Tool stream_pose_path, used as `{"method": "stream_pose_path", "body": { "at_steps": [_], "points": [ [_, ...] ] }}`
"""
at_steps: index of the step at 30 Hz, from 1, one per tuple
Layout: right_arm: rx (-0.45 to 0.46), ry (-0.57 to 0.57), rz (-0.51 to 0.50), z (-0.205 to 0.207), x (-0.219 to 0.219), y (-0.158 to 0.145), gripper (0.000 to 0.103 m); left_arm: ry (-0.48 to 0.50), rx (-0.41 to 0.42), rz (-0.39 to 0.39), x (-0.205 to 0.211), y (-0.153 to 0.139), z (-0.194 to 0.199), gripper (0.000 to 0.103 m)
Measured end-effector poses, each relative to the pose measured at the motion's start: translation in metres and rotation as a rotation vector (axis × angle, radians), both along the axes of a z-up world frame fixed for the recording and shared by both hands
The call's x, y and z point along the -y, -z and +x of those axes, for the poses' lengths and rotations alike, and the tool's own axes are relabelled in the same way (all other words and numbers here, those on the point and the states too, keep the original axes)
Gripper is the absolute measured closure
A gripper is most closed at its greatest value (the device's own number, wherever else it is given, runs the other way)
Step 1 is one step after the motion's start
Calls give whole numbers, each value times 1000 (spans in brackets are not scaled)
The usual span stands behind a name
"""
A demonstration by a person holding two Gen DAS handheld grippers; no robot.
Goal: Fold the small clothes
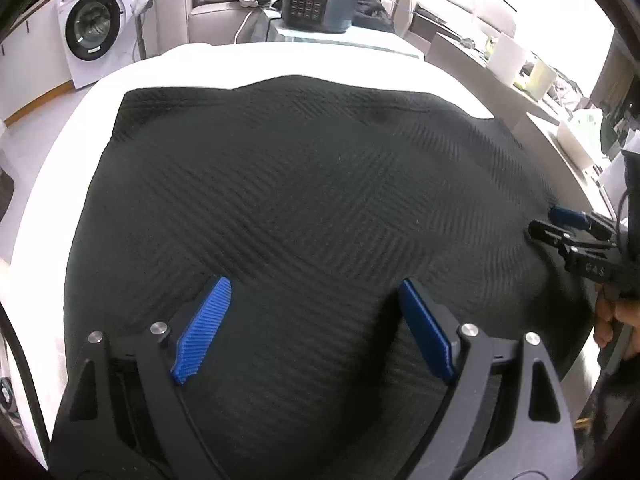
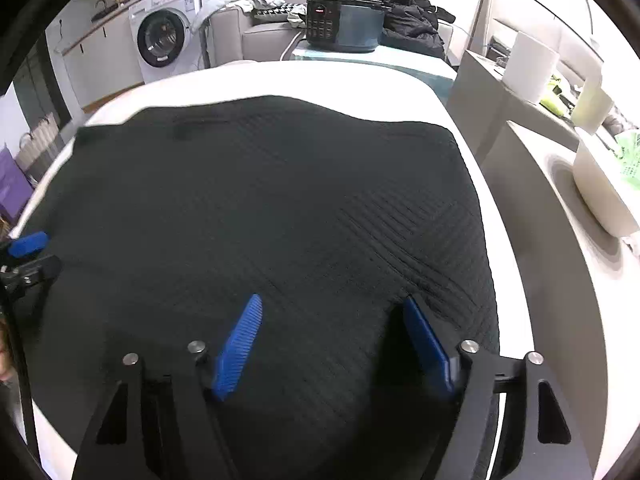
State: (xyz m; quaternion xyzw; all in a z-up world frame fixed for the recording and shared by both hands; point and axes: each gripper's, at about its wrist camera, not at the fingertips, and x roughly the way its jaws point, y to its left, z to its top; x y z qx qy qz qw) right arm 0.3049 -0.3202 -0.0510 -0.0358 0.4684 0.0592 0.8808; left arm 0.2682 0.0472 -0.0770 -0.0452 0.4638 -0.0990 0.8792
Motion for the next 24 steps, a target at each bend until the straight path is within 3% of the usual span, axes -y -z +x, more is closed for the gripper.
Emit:
{"method": "stream_pose_path", "body": {
  "at_steps": [5, 11, 13, 15, 19, 24],
  "points": [
    [-10, -77, 76, 13, -34, -8, 28, -5, 2, -9, 10, -5, 26, 18],
    [-37, -124, 53, 45, -66, 3, 28, 23, -15, 45, 20, 3, 64, 18],
    [-41, -131, 39, 53, -60, 3, 28, 33, -8, 41, 15, 3, 66, 18],
    [-24, -77, -39, 60, -43, 6, 28, 34, 1, 23, 5, 4, 63, 19],
    [-8, 22, -84, 59, 1, 5, 28, 39, 3, -14, -8, 2, 58, 21],
    [-6, 36, -15, 62, 7, -2, 28, 20, 8, -8, -5, -7, 66, 21]
  ]
}}
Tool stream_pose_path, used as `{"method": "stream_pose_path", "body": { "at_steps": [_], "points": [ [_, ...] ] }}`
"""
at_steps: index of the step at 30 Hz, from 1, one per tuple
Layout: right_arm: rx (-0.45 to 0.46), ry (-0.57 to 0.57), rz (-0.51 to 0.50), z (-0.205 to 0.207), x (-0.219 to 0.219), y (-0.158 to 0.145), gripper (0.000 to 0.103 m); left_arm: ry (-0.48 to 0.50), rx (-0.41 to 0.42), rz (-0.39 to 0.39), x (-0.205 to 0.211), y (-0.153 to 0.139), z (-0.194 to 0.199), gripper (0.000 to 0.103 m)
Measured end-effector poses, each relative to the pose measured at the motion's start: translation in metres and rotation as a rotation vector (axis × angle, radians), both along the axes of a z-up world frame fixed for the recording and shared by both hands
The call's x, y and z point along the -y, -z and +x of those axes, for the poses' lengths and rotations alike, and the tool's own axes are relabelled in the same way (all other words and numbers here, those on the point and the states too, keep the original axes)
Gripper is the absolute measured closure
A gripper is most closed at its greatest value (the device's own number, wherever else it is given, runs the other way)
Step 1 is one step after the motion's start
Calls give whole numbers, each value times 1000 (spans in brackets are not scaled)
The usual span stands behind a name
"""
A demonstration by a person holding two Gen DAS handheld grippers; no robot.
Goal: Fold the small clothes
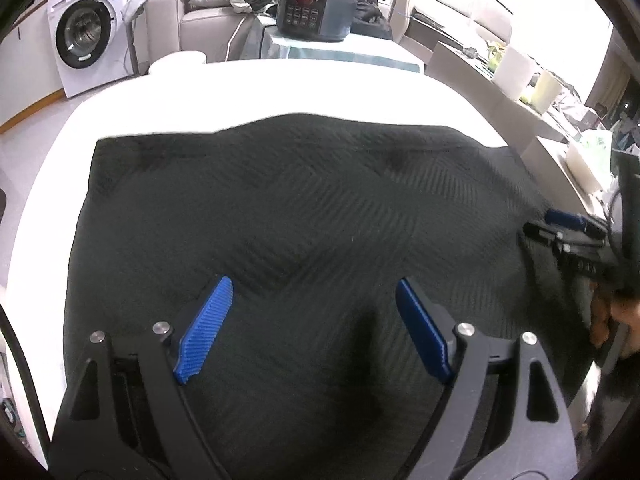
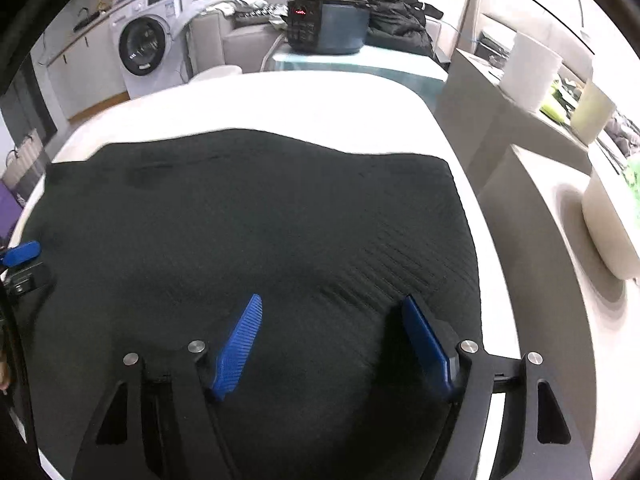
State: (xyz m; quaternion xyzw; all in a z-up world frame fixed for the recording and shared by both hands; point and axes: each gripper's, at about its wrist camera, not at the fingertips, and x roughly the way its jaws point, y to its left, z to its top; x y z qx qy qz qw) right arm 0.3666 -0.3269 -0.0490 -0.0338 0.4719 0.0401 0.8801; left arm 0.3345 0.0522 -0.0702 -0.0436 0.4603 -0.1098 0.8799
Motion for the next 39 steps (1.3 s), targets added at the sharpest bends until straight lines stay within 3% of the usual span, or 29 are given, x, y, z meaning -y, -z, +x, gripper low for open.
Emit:
{"method": "stream_pose_path", "body": {
  "at_steps": [8, 11, 13, 16, 21, 27, 29, 31, 35, 37, 39],
  "points": [
    [-13, -102, 10, 27, -42, 7, 27, -31, -28, -15, 7, 6, 38, 21],
    [6, -26, -87, 26, -21, 6, 26, -27, -31, -63, -7, 4, 35, 29],
    [-11, 38, -64, 24, 7, 6, 25, -29, -27, -63, -14, 1, 30, 31],
    [-8, 76, -63, 13, 28, 2, 25, -96, -22, 25, -22, -9, 12, 30],
    [23, 43, -3, -34, 30, -14, 25, -89, 12, 27, -23, -26, -36, 30],
    [11, -124, 113, -94, -23, -11, 25, 44, -14, -11, 22, -17, -91, 29],
    [-12, -199, 121, -108, -47, -2, 25, 66, -39, 53, 34, -4, -101, 29],
    [-29, -216, 79, -114, -55, 5, 25, 48, -40, 101, 32, 5, -110, 29],
    [-25, -172, 98, -126, -25, 5, 23, -4, -41, 94, 5, 4, -131, 29],
    [-31, -136, 55, -133, -7, 10, 23, -71, -50, 112, -13, 4, -144, 29],
    [-19, -130, 48, -143, 4, 10, 23, -93, -42, 80, -25, 0, -159, 29]
  ]
}}
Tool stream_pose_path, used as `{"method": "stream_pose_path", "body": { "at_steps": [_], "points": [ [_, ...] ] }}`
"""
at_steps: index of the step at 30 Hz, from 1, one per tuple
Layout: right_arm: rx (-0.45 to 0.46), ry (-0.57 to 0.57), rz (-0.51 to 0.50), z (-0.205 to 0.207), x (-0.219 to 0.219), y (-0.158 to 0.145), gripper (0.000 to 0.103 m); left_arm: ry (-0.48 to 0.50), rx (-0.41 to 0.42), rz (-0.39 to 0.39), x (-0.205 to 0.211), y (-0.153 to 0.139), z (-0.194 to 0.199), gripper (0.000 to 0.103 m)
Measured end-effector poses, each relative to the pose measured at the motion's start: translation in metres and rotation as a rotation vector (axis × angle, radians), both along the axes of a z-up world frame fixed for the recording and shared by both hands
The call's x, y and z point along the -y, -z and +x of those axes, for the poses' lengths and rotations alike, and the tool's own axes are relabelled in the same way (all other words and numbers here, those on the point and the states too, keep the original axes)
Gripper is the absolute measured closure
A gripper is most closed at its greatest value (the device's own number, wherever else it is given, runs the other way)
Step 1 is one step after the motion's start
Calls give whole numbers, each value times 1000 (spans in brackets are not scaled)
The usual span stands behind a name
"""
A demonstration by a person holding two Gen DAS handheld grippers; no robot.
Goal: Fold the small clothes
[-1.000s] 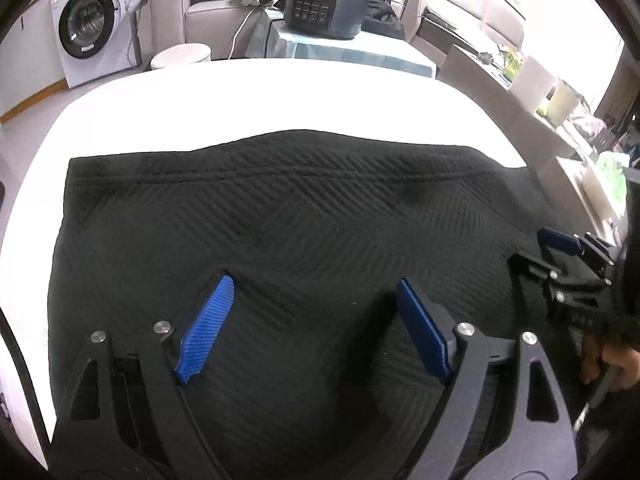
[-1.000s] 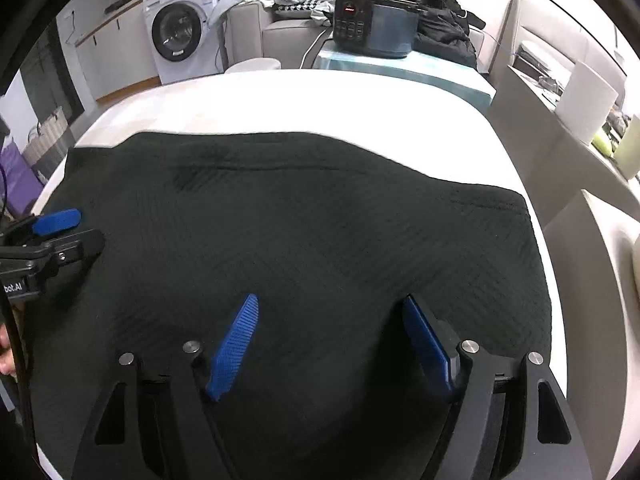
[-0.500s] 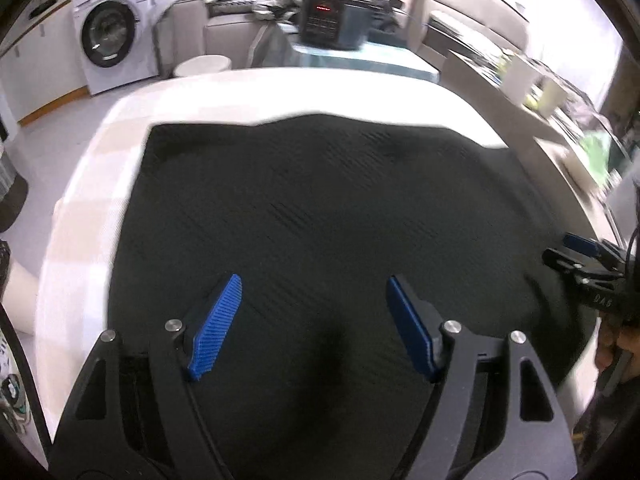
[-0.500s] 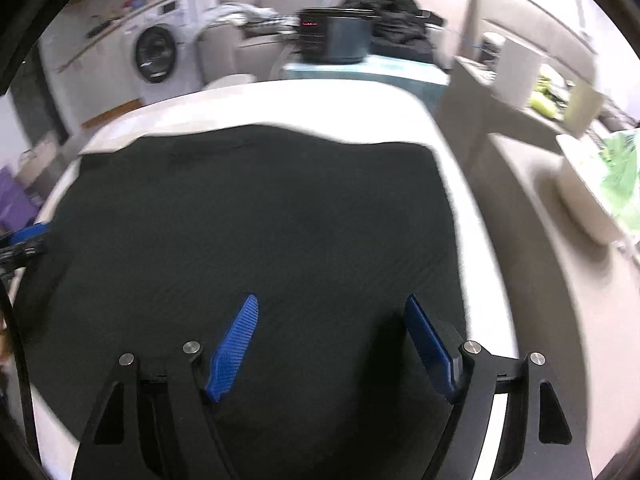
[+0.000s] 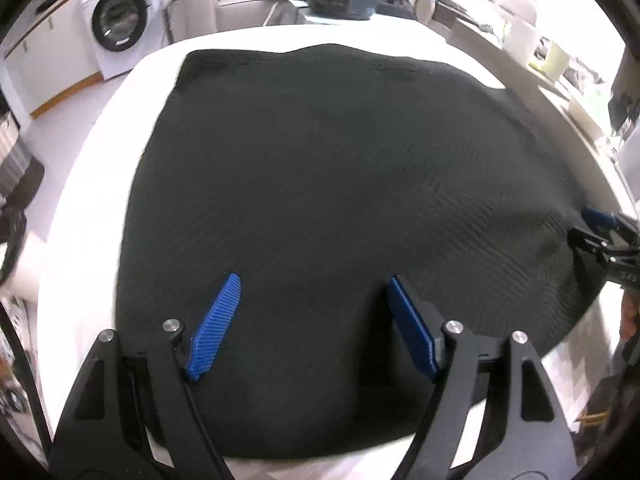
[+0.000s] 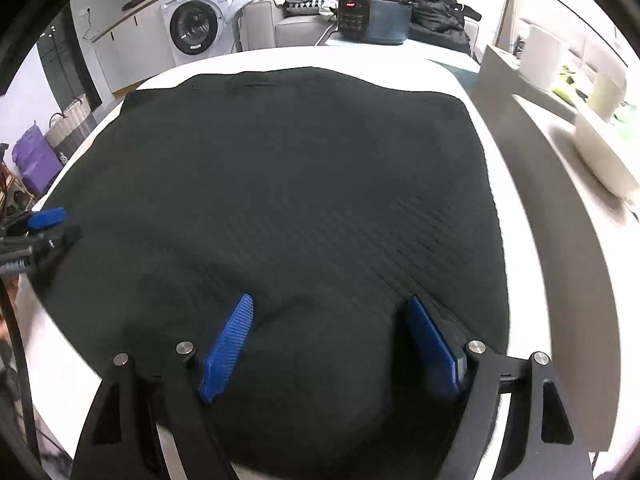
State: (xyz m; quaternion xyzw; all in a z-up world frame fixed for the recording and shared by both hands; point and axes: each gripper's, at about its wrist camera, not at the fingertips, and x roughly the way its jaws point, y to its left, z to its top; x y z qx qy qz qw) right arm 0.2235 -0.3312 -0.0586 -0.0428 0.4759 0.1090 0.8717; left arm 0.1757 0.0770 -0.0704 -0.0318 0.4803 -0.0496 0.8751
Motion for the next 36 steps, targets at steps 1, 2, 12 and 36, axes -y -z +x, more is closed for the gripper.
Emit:
{"method": "stream_pose_path", "body": {
  "at_steps": [1, 2, 12, 36],
  "points": [
    [0, 7, -7, -3, 2, 0, 23, -2, 7, -11, -1, -2, -6, 29],
    [3, 12, -22, -6, 2, -1, 23, -2, 10, -18, 0, -5, -13, 29],
    [11, -188, -58, -34, -55, -2, 23, 117, 13, -35, 47, -3, -45, 28],
    [-25, 267, 332, -27, 83, 8, 88, -119, 52, -70, -47, -6, -65, 32]
  ]
}}
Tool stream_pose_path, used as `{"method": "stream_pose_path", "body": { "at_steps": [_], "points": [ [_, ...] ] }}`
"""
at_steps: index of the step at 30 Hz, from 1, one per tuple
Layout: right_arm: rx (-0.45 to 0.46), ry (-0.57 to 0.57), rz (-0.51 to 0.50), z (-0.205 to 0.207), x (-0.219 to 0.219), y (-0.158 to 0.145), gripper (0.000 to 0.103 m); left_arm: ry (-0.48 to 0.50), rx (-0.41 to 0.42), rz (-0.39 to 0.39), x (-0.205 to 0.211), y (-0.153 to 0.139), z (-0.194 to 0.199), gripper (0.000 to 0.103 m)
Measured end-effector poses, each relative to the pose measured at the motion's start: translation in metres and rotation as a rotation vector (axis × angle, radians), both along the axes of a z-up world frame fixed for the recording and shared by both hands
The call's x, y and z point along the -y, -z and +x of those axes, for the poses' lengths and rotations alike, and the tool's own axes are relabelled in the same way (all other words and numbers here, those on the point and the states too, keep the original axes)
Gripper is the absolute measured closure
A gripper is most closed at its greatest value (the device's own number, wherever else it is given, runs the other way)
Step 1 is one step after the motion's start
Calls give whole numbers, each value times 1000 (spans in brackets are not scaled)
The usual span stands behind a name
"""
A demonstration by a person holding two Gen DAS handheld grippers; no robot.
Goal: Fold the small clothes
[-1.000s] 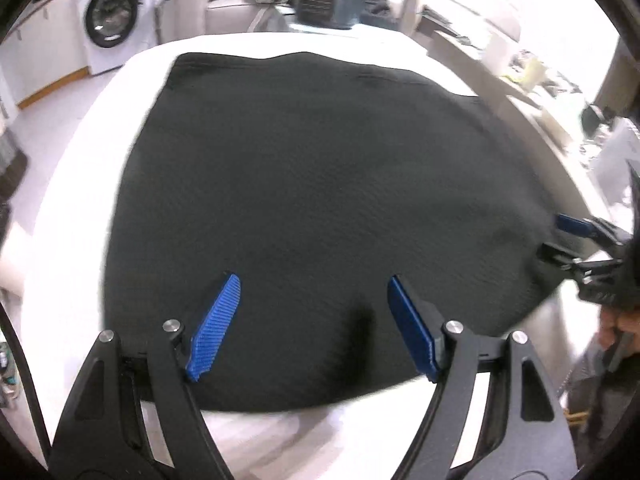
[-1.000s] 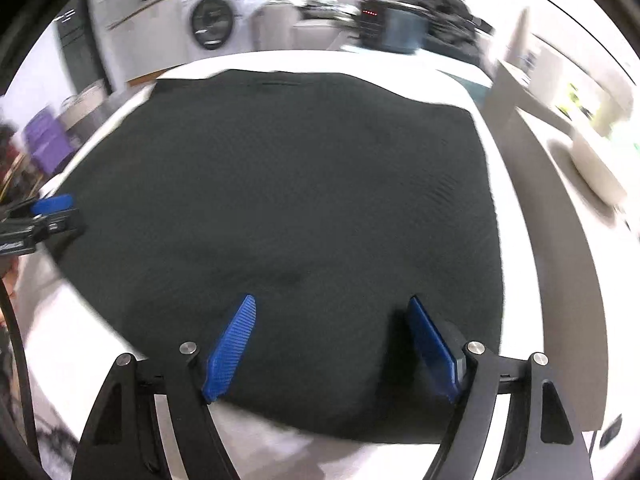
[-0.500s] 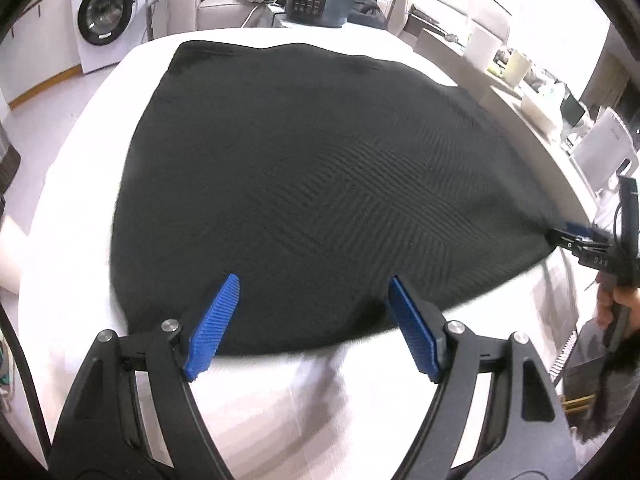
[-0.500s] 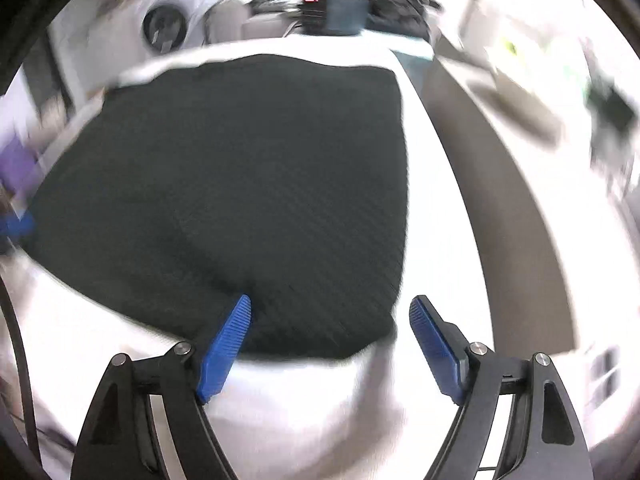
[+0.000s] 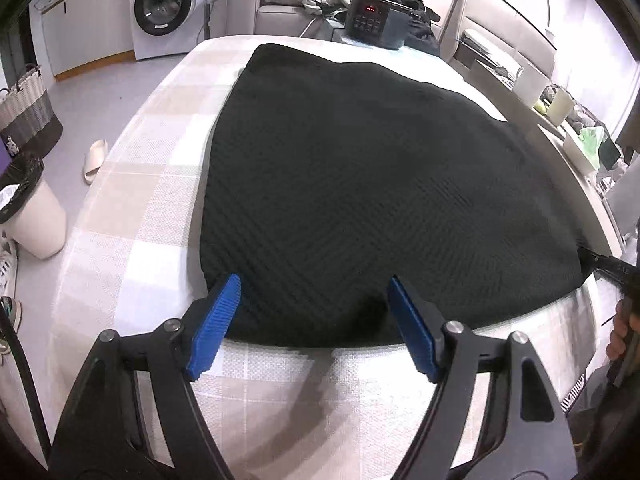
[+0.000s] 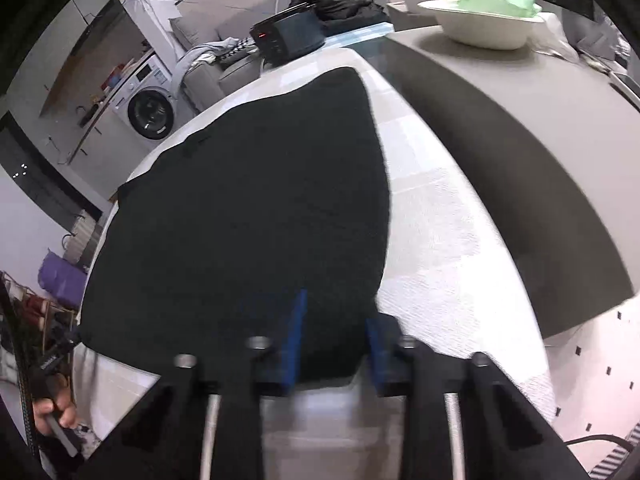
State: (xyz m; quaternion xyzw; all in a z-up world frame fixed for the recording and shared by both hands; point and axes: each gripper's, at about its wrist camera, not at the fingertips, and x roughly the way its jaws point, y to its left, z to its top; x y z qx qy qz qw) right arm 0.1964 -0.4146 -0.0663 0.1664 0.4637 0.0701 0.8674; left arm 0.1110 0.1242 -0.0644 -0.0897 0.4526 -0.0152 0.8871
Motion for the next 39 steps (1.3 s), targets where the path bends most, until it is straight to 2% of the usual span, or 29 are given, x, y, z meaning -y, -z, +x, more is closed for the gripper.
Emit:
{"method": "stream_pose_path", "body": {
  "at_steps": [2, 5, 9, 10, 12, 15, 17, 20, 23, 24, 26, 27, 28, 30, 33, 36, 37, 39],
  "points": [
    [27, -33, -27, -4, -8, -9, 91, -7, -7, 19, -1, 2, 0, 39],
    [57, -38, -60, -17, -8, -22, 92, -7, -10, 2, -5, 3, 1, 42],
    [-24, -17, -113, -18, -6, -2, 92, -16, -13, -9, -11, 6, 4, 55],
    [-13, -15, -117, -19, -8, -4, 92, -24, -13, -6, -12, 6, 3, 63],
    [1, -14, -122, -21, -10, -7, 92, -48, -8, -37, -20, 7, 2, 70],
    [0, -21, -122, -22, -5, -5, 90, -91, -8, -75, -37, 9, -3, 95],
    [-4, -15, -100, -24, 1, -1, 87, -102, -13, -134, -46, 10, -5, 95],
    [9, -12, -91, -27, 4, -3, 84, -101, -15, -125, -47, 9, -4, 95],
    [26, 23, -147, -30, 4, -13, 68, -111, -22, -124, -46, 6, -3, 95],
    [32, 49, -177, -30, 5, -17, 61, -126, -26, -139, -50, 5, -3, 93],
    [50, 77, -215, -31, 2, -25, 53, -158, -40, -193, -60, 6, -5, 89],
    [62, 79, -215, -31, -1, -28, 46, -183, -49, -217, -67, 7, -7, 81],
    [69, 80, -215, -31, -2, -31, 43, -209, -56, -224, -72, 9, -8, 68],
    [98, 66, -216, -31, -10, -37, 35, -262, -48, -242, -83, 11, -10, 60],
    [114, 22, -212, -28, -25, -41, 35, -260, -35, -295, -88, 15, -4, 60],
    [123, -21, -203, -26, -40, -44, 35, -230, -8, -285, -80, 18, 7, 61],
    [129, -32, -202, -26, -46, -45, 35, -217, -2, -259, -74, 18, 12, 75],
    [134, -59, -205, -26, -56, -47, 35, -199, -1, -215, -65, 18, 17, 94]
  ]
}}
